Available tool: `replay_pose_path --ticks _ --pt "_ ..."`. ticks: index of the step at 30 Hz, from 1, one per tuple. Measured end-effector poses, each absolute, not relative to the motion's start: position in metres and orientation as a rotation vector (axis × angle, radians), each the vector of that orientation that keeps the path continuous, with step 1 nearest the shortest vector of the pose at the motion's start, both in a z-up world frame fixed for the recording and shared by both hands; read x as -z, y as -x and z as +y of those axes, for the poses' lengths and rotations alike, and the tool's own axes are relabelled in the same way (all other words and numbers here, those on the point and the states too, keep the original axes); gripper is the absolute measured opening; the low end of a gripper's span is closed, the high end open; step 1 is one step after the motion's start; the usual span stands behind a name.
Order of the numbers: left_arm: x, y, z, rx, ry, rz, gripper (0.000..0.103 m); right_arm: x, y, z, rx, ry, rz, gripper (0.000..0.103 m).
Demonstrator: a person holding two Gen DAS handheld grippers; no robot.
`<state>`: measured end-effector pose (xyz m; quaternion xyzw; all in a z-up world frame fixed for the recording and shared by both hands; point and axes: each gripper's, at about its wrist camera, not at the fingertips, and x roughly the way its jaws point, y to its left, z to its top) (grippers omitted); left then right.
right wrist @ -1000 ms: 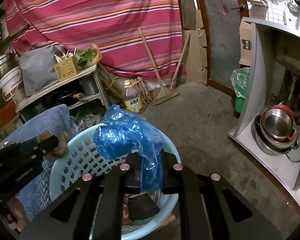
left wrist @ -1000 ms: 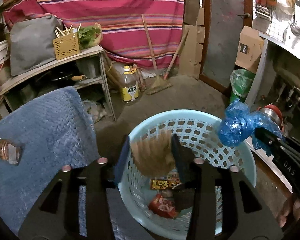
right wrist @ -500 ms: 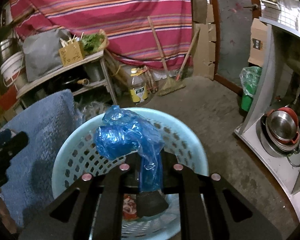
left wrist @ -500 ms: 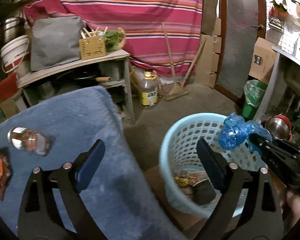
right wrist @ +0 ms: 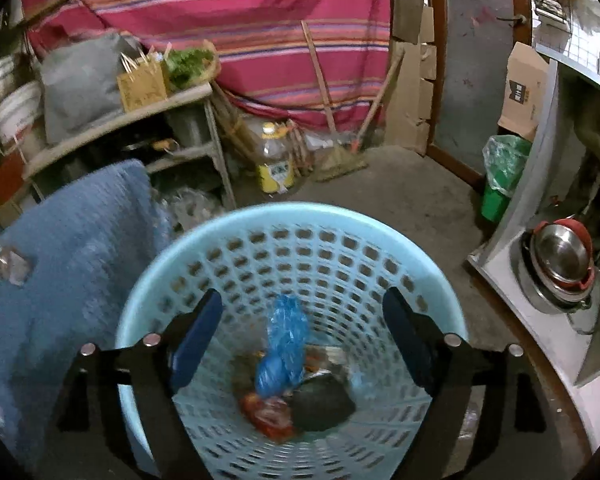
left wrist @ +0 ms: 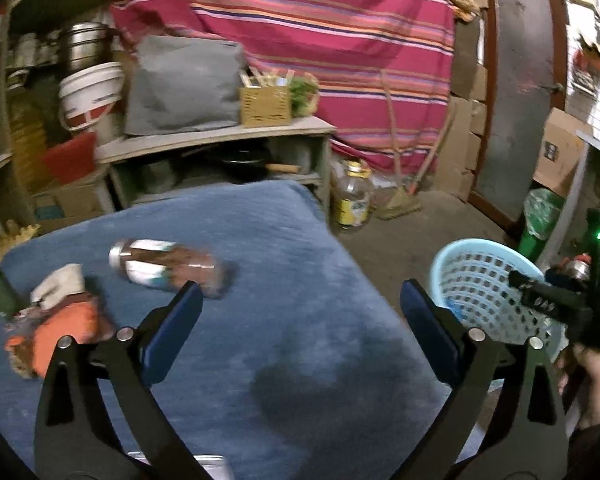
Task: Collect trash
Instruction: 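Move both open tools back over the table, then grasp the clear printed snack packet with the left tool while the right tool grasps the orange cloth item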
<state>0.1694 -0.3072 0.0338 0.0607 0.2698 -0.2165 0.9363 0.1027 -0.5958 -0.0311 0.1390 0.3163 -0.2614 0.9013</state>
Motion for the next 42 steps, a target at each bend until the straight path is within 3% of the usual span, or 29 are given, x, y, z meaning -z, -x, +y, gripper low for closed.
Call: replay_pose_path --ticks 1,14,27,35,42 --pt "-0.034 -0.170 -0.294 0.421 -0.122 0.542 0.097 0.028 -0.105 -0.590 0.532 -0.286 0.641 0.090" --pt "-0.014 -0.211 -0.139 0.163 -0.095 0.556 0.097 0.002 -0.151 -0.466 0.355 -0.188 0.549 0.093" --pt "0.022 -0.261 -0.036 0.003 -0.075 0.662 0.096 0.021 -0.193 -0.376 0.240 -0.124 0.614 0.093" --pt "0.045 -0.290 -0.021 0.044 -0.070 0.766 0.067 0.023 -0.210 -0.352 0.213 -0.087 0.635 0.093" --pt "0.038 -0.282 -0.017 0.011 -0.106 0.718 0.065 0.017 -0.213 -0.333 0.192 -0.107 0.637 0.093"
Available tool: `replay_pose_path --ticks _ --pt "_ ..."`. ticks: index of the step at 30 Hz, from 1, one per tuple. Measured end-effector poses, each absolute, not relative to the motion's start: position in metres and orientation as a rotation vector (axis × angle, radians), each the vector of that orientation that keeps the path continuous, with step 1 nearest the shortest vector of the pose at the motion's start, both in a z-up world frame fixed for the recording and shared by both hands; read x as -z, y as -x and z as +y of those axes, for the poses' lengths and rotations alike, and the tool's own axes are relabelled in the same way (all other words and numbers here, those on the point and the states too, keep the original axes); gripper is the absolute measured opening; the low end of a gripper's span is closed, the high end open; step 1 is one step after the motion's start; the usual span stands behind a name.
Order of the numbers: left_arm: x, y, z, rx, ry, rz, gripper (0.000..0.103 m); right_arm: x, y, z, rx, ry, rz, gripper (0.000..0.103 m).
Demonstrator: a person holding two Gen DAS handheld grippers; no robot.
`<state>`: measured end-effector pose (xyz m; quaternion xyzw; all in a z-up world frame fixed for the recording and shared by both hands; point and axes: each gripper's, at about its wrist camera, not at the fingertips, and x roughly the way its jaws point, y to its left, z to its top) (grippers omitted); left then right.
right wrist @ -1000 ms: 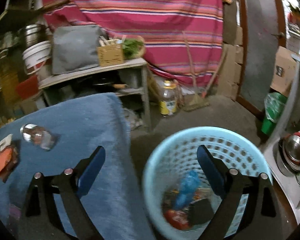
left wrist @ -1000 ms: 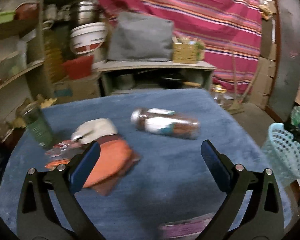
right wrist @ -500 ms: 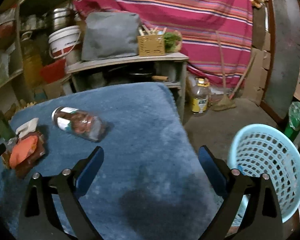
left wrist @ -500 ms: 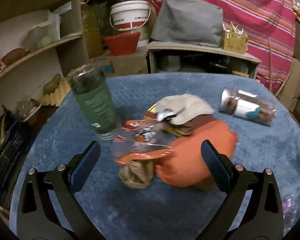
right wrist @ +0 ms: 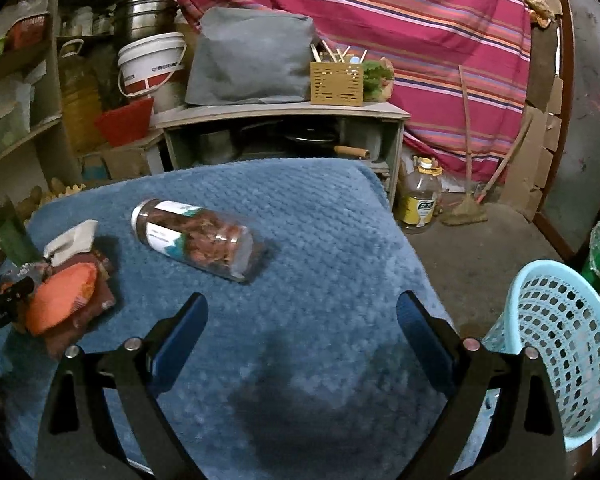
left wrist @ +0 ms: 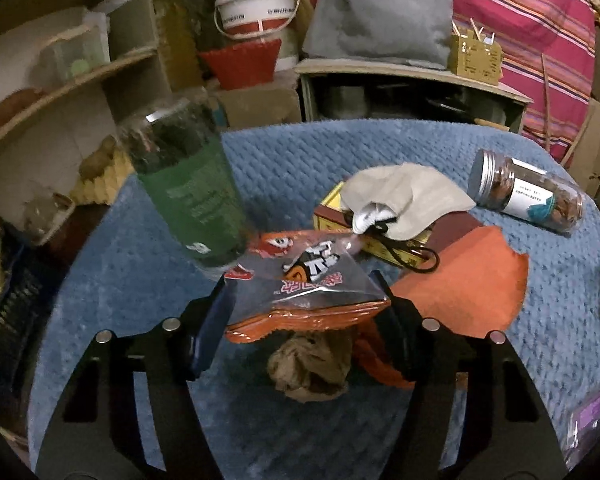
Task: Collect trash
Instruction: 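Grasp the clear printed snack packet with the left tool while the right tool grasps the orange cloth item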
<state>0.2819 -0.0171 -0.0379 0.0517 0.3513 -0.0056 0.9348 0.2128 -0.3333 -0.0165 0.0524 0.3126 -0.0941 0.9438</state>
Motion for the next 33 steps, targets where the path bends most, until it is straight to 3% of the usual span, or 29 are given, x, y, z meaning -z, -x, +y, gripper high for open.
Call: replay_pose_path --ticks 24,28,33 --pt "0.014 -0.222 0.063 -0.032 -0.072 0.606 0.065 0.027 -0.254 -0.156 0.014 0.069 0.742 0.092" --pt "0.017 -0.224 0.077 -0.053 -0.061 0.614 0.065 0.038 -0.268 -0.148 -0.010 0.055 0.791 0.069" --pt "0.019 -0.227 0.081 -0.071 -0.058 0.618 0.065 0.051 -0.277 -0.144 -0.039 0.018 0.843 0.052"
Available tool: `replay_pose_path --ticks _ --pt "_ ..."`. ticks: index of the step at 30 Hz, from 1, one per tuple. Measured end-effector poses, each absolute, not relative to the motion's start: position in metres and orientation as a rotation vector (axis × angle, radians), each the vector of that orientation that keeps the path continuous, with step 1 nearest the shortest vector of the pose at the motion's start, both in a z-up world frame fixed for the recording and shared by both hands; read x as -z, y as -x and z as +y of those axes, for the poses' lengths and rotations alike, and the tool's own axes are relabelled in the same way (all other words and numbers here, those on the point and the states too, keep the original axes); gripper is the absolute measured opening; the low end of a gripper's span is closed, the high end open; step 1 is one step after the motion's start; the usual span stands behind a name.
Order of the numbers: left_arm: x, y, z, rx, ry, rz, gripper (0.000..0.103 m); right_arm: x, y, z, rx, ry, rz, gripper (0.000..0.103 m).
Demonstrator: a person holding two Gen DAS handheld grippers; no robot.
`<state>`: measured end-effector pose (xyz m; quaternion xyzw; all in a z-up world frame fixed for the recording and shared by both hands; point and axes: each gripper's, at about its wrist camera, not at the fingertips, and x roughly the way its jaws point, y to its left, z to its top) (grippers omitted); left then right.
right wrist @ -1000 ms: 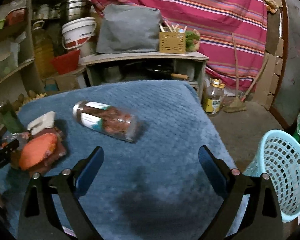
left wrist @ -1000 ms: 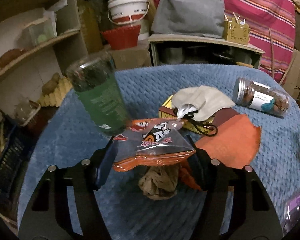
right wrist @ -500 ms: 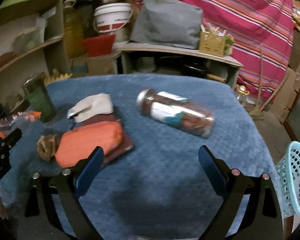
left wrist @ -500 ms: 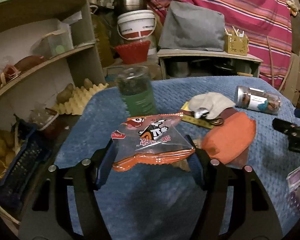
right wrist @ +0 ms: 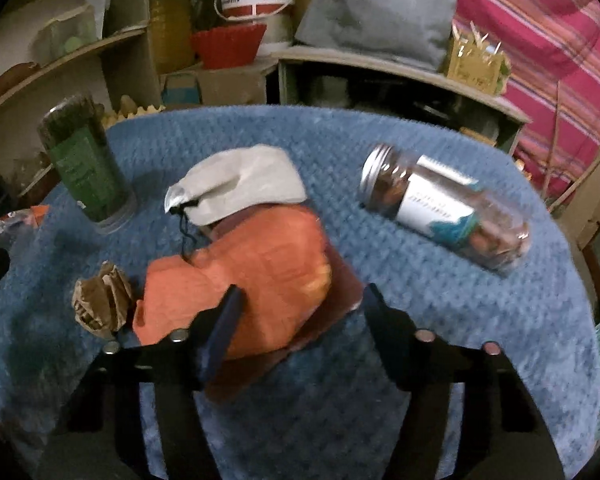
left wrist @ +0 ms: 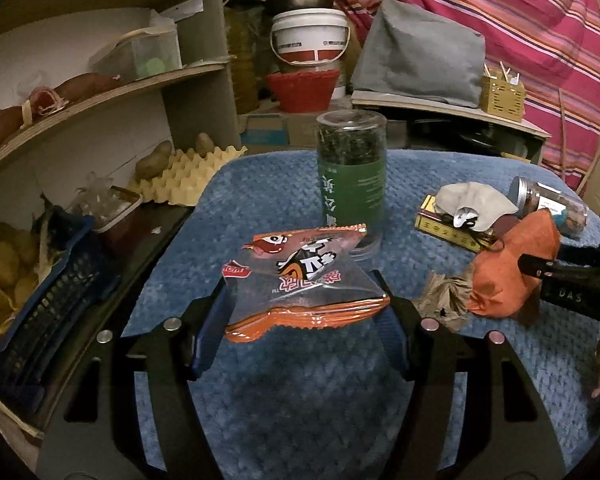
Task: Collect trash
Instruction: 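Grasp the clear printed snack packet with the left tool while the right tool grasps the orange cloth item, then lift and carry the snack packet and orange item over the basket with both tools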
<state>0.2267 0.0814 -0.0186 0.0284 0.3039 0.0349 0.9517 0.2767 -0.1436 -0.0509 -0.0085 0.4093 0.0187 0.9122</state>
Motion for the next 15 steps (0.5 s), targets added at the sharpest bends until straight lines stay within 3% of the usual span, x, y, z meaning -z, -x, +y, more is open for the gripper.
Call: replay_pose_path --ticks 2,4,9,15 --pt "0.019 -0.227 0.081 -0.074 -0.066 0.616 0.065 0.051 -0.276 -0.142 -0.045 0.017 0.835 0.049" --pt "0.019 -0.226 0.079 -0.079 -0.077 0.613 0.065 0.051 -0.275 -0.142 -0.055 0.021 0.832 0.033" --pt "0.015 -0.223 0.077 -0.083 -0.082 0.602 0.065 0.046 -0.270 -0.146 -0.040 0.028 0.808 0.015" --pt "0.008 -0.220 0.077 -0.073 -0.058 0.590 0.065 0.037 -0.263 -0.157 -0.049 0.007 0.795 0.014"
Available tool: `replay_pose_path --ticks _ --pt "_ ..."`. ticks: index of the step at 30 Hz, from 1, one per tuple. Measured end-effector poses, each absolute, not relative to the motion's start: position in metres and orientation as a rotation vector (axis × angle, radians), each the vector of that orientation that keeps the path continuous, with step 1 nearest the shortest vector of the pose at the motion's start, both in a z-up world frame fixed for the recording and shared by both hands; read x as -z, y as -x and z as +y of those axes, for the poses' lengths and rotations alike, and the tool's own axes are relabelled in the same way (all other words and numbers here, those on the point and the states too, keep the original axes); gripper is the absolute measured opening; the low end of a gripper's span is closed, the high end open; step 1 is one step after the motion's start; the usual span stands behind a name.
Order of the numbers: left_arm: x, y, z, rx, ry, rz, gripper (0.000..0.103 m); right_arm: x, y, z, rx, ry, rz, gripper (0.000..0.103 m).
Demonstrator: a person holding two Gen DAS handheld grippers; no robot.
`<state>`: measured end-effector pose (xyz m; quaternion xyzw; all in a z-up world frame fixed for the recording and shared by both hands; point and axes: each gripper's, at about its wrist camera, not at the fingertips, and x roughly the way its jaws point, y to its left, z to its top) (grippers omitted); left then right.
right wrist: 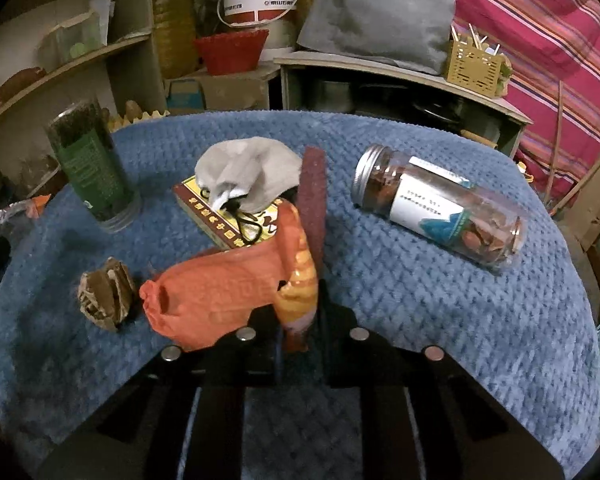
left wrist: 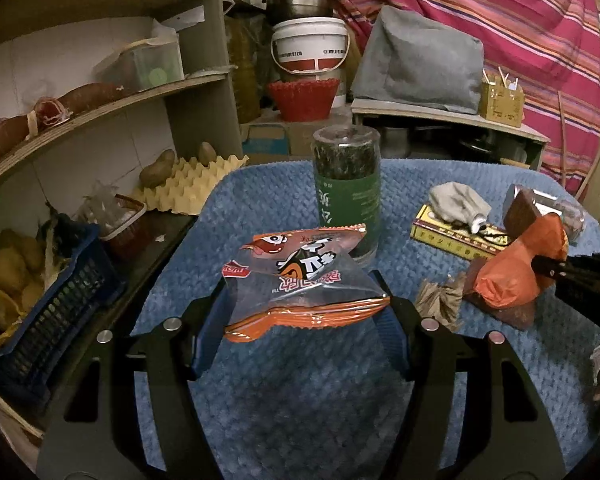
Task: Collect trash
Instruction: 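Lift and carry the snack packet and orange item over the basket with both tools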
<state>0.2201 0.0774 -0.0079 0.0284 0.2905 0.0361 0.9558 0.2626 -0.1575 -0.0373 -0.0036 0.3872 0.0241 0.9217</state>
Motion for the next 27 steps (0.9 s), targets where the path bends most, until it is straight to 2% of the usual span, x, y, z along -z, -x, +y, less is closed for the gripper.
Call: replay_pose_path --ticks 15,27 --pt "-0.007 -0.211 0.046 -0.049 -0.057 0.556 0.065 0.005 -0.222 -0.236 -0.015 -0.089 0.713 0.013" --pt "-0.021 -0.205 -0.030 0.056 -0.082 0.520 0.065 -0.001 -0.198 -0.304 -0.035 -0.144 0.692 0.013"
